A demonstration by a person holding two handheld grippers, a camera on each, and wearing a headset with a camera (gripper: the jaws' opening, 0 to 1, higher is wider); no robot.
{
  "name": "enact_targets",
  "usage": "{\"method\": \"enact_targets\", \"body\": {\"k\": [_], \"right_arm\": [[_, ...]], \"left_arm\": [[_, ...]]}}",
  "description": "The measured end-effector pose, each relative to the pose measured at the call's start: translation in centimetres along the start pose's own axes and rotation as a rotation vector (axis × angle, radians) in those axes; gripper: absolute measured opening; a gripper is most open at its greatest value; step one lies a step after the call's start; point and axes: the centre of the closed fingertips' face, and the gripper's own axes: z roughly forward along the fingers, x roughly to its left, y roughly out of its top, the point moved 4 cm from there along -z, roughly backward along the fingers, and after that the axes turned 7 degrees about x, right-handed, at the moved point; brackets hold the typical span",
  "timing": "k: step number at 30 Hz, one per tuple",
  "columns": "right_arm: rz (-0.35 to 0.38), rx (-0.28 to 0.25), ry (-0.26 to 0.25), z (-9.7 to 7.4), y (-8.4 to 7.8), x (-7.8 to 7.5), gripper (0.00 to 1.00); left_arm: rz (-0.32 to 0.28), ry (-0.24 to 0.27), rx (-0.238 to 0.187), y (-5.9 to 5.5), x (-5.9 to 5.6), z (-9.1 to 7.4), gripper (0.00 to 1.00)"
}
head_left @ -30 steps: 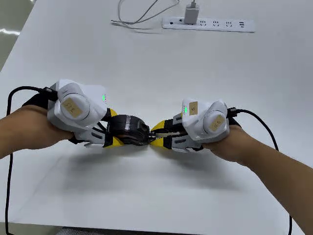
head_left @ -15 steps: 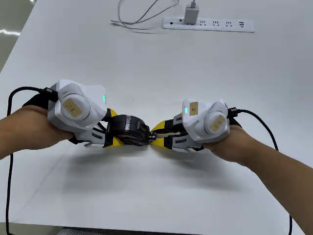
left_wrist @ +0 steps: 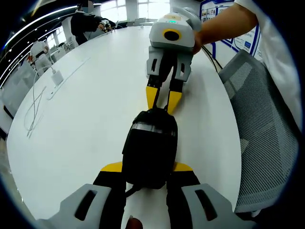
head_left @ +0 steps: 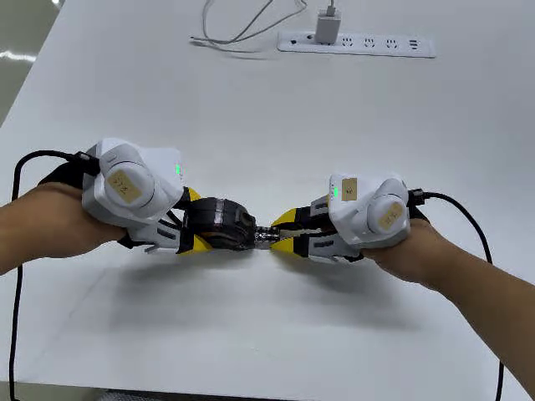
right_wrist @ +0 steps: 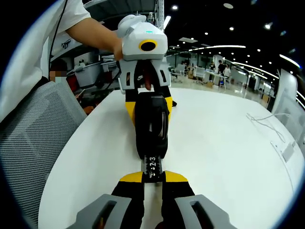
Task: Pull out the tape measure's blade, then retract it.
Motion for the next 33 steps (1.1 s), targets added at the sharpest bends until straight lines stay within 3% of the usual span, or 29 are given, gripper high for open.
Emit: {"method": "enact_targets", "body": {"k": [33], "right_arm": [[0.018,0.039,-0.039,-3.2,-2.3,-0.2,0.09]], "left_arm": [[-0.005,0.004,0.0,-0.1,0.0,0.0,0.28]]}}
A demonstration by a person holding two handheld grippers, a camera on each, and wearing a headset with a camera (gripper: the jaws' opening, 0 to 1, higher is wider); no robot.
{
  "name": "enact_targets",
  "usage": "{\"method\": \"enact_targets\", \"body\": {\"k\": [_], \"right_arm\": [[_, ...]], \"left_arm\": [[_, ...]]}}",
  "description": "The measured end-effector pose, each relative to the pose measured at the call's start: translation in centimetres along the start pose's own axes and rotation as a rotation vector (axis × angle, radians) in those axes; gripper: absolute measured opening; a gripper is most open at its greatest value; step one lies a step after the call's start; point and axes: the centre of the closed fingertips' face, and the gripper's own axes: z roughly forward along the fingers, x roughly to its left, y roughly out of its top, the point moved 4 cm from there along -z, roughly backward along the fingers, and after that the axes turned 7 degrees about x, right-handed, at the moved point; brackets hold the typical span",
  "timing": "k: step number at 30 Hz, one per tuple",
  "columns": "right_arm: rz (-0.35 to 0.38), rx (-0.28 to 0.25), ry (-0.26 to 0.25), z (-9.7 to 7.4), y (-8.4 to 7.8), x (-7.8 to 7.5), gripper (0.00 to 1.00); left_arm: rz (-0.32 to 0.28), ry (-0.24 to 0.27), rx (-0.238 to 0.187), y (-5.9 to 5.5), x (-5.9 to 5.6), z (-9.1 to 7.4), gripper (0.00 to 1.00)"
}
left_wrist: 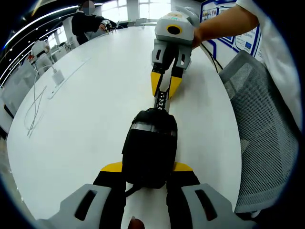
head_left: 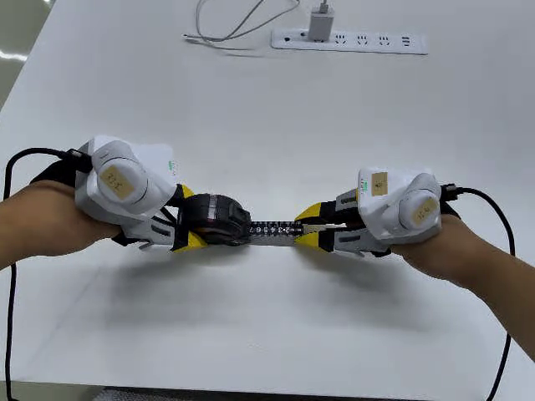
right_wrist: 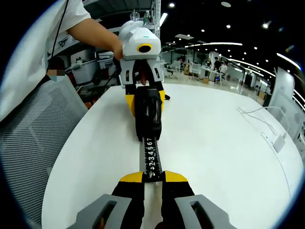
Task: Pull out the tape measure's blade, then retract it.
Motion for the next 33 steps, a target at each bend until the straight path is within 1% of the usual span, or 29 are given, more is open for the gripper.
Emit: {"method": "enact_targets", "body": {"k": [17,24,33], "right_arm": [[0.013,0.019,-0.016,-1.5,-1.3,0.1,0.08],[0.029,0.033,-0.018,-2.3,-2.3,0.2,0.08],[0.029,0.052,-0.022,-3.0,-3.0,0.0,0.08]], "left_arm": [[0.004,0.004,-0.001,0.0,0.0,0.0,0.28],[0.005,0.005,-0.001,0.1,-0.1,0.0,0.28],[0.006,0.005,0.0,0.1,-0.1,0.0,0.28]]}}
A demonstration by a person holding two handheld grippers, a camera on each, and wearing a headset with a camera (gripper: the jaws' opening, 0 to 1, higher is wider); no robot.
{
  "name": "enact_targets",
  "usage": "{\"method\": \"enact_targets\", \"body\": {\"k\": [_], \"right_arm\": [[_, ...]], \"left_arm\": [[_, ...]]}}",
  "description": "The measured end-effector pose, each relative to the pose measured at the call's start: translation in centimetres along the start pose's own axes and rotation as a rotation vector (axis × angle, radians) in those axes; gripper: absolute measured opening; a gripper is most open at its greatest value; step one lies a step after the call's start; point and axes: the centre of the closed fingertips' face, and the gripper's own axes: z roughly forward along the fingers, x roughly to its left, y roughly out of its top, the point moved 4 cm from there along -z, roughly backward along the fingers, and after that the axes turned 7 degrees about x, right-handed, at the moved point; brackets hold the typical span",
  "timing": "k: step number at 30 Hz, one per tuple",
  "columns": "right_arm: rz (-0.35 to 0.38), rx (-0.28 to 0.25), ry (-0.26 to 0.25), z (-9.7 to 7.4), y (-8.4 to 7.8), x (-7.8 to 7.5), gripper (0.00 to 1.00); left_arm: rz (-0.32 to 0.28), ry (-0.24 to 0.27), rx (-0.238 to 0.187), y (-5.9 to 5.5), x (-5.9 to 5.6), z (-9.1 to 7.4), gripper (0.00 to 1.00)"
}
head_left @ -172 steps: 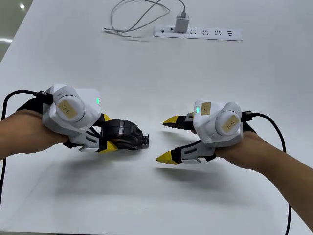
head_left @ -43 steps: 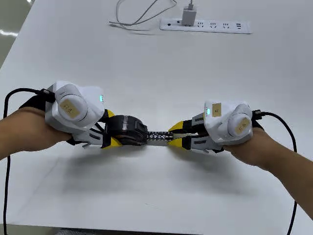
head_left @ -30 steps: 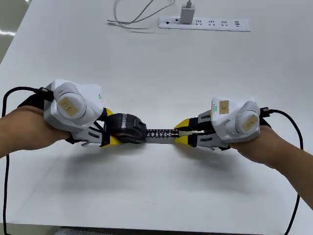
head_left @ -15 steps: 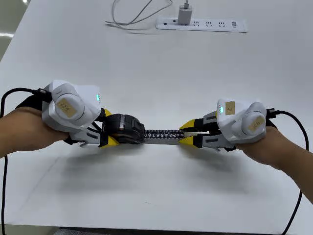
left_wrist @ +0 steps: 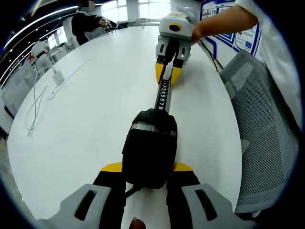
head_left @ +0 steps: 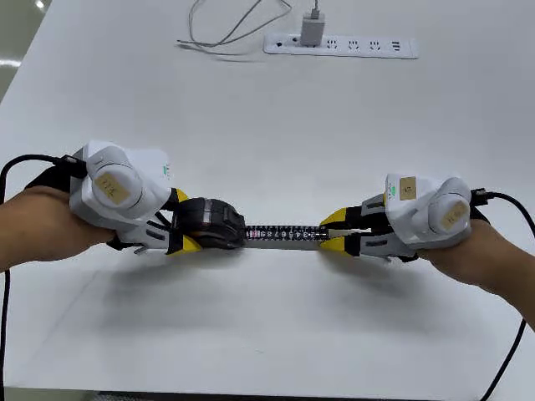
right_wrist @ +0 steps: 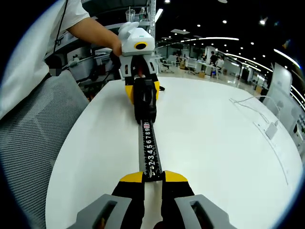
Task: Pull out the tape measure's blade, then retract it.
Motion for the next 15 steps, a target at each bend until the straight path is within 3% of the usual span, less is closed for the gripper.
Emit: {"method": "enact_targets", "body": {"k": [15], "right_arm": [[0.013,0.034,0.0,-1.4,-0.9,0.0,0.08]], "left_arm": [[0.002,-0.001,0.0,0.0,0.1,0.1,0.28]]}}
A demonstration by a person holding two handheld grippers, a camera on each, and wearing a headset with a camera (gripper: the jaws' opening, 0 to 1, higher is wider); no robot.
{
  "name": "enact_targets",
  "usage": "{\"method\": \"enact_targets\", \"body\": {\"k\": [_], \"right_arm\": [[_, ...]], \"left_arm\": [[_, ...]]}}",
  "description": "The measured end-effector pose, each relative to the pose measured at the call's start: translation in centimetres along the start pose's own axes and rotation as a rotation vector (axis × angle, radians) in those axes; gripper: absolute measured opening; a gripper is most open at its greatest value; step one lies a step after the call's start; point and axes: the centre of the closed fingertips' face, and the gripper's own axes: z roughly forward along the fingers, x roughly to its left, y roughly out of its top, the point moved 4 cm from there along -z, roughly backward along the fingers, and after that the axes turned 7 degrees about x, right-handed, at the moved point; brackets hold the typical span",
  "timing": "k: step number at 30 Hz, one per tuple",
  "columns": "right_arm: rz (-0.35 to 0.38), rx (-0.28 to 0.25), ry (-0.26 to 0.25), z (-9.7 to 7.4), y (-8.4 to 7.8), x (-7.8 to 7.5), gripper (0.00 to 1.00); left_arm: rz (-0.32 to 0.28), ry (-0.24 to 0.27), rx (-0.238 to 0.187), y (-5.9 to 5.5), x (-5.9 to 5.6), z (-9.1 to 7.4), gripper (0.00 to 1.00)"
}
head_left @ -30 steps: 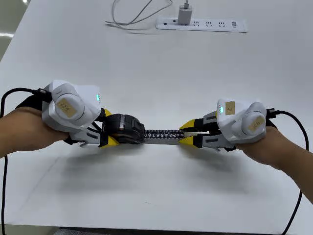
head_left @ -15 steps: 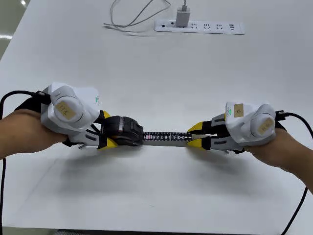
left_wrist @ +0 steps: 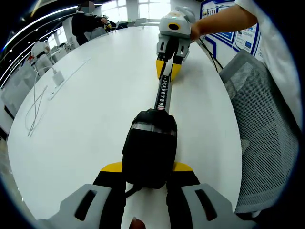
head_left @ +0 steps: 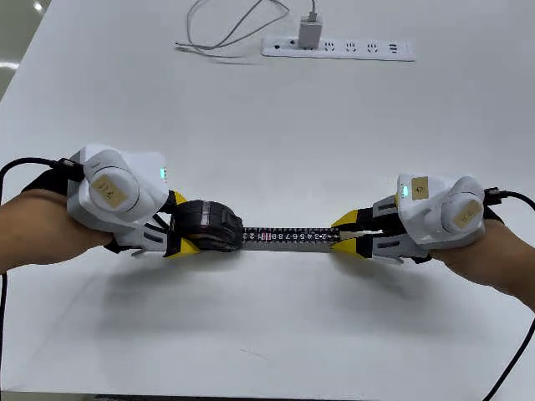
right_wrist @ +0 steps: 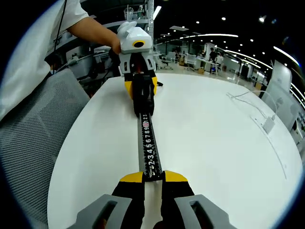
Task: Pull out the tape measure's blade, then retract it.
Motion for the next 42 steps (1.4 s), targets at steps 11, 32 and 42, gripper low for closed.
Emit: {"method": "enact_targets", "body": {"k": [11,32,42], "right_arm": [[-0.005,0.03,-0.002,-0.9,-1.0,-0.3,0.08],[0.003,0.094,0.0,-2.5,-2.7,-0.3,0.08],[0.003,0.123,-0.004,-3.4,-3.5,-0.6,0.07]], "left_arm": [[-0.001,0.0,-0.001,0.0,0.0,0.0,0.28],[0.0,-0.001,-0.004,0.0,-0.1,-0.1,0.28],[0.001,-0.002,-0.004,0.0,-0.1,-0.1,0.28]]}}
